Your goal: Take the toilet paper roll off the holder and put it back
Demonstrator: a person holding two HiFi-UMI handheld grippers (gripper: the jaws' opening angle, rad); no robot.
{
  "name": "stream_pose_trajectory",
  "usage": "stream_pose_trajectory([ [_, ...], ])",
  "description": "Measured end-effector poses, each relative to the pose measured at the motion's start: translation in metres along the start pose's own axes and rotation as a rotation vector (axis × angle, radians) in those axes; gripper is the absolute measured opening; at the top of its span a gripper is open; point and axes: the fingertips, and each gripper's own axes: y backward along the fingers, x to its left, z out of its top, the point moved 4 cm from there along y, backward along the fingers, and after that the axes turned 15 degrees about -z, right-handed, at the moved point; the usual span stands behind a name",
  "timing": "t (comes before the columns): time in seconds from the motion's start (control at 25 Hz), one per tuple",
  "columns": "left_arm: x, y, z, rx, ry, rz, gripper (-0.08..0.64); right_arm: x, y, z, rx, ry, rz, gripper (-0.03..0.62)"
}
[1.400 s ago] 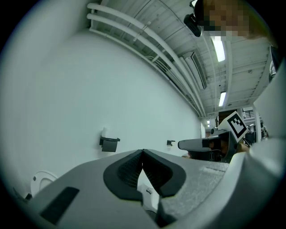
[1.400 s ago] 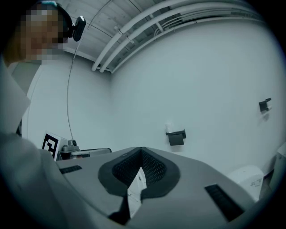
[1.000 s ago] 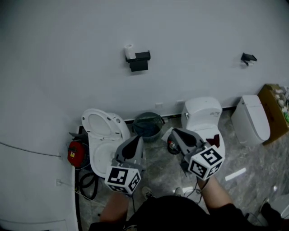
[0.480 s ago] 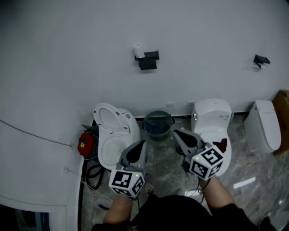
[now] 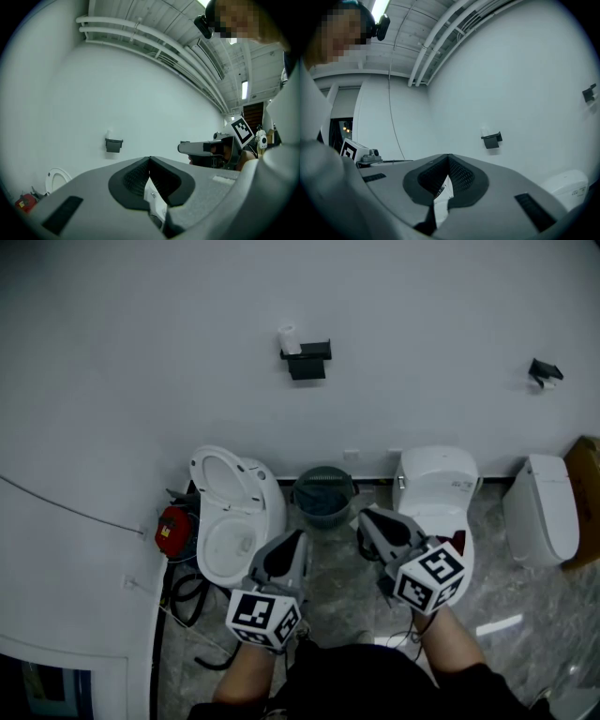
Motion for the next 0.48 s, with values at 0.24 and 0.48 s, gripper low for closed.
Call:
stream_pose_trajectory([
  [0.24,-0.0033,0.0041,0.0029,-0.008,-0.001,0.006,0.005,0.0039,0.004,0.0036,-0.002,0.008,0.006,-0.003],
  [0.48,-0.0015,0.0025,0.0046,-0.01,0.001,0.008,0.005,0.003,0.0021,0.0062,-0.005,0.008,0.007,-0.003],
])
